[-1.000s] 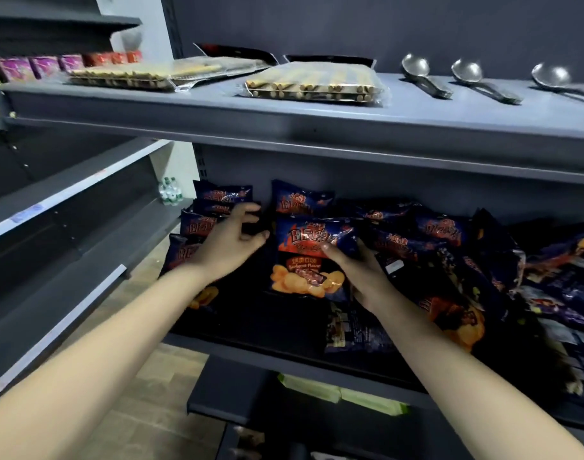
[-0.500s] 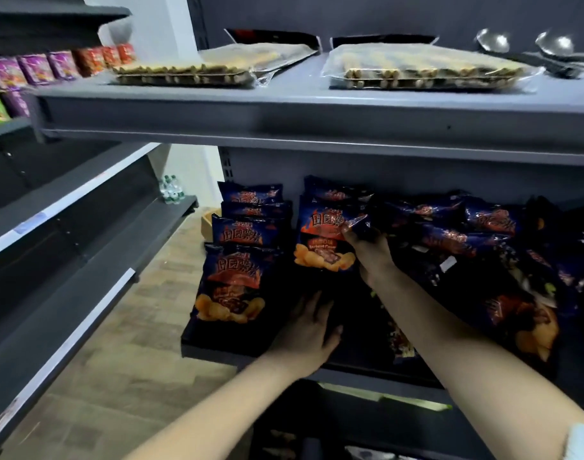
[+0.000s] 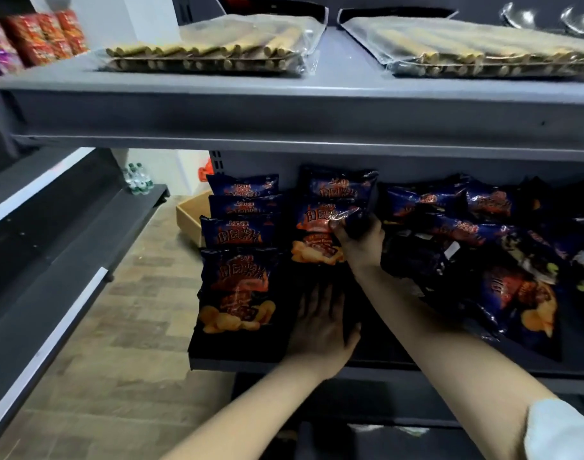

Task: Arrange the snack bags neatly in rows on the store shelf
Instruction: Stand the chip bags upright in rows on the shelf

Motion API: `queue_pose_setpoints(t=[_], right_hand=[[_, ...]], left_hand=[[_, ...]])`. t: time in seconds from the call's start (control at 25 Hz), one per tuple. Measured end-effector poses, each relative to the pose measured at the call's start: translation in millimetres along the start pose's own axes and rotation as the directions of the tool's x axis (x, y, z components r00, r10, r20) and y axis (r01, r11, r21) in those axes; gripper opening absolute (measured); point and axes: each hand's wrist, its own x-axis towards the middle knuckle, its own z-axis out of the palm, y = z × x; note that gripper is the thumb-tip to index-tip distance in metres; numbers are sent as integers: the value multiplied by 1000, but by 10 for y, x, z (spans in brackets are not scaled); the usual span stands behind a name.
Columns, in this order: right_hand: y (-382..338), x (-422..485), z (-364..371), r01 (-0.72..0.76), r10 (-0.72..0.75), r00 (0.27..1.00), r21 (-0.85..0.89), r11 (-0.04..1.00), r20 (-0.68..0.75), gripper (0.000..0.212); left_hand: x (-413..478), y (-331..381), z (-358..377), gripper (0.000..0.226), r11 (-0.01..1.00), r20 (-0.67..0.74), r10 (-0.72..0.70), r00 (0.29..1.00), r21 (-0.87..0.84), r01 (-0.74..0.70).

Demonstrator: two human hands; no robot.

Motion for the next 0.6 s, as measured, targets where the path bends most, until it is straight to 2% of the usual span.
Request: queue_pose_setpoints(t=[0.12,0.2,0.36,0.6], right_hand=[[31,52,16,-12,22,996,-104,995,89,112],[-1,151,16,-44,59,983,-86,995,175,120],[-17,259,28,-100,112,971,-63,993,212,117],[-6,232,15,-45,70,958,-98,994,277,95]], left_hand=[[-14,-5,10,85,1000,28,13,1000,-11,-13],[-22,-7,14,85,1000,33,12,999,-9,-12],[-10,0,0,80,1000,4,6,1000,-4,-6],[-15,-15,-42,78,1000,0,21,1000,-3,-21]])
